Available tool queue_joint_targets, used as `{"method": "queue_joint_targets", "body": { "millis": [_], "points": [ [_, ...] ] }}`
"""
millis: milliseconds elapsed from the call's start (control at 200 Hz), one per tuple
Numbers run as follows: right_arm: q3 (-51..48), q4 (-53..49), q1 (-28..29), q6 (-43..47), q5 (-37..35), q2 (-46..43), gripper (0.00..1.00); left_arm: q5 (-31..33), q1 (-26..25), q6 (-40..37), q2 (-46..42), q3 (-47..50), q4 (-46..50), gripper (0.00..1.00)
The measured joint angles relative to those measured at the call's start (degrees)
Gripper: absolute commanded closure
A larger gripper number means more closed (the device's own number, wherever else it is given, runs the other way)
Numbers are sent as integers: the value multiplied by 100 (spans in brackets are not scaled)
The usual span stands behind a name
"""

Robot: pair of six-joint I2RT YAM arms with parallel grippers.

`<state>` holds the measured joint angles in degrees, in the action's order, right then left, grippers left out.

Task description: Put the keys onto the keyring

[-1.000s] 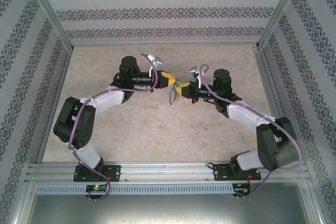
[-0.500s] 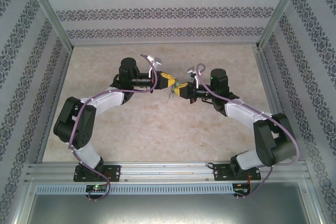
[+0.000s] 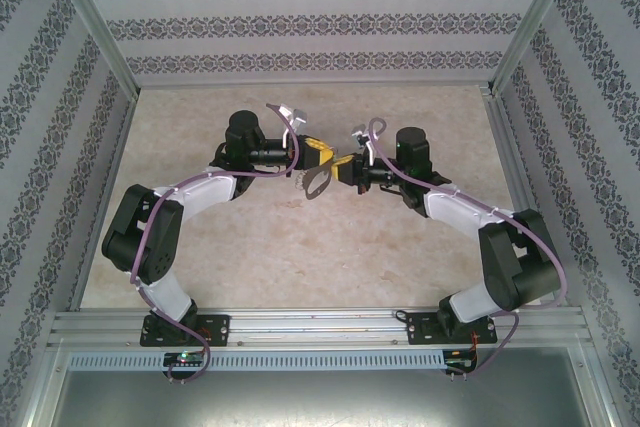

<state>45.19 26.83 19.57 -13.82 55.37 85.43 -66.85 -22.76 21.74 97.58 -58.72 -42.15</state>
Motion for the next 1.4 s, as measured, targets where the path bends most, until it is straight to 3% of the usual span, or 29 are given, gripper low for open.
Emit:
{"method": "queue_joint_targets", "body": {
  "millis": [685,1399],
  "points": [
    [656,-549,-175,33,813,304,100,-175,13,623,111,0,-726,100],
    [636,-1681,-31,723,549,136,100,-275,59,632,214,101,-737,100]
  ]
}}
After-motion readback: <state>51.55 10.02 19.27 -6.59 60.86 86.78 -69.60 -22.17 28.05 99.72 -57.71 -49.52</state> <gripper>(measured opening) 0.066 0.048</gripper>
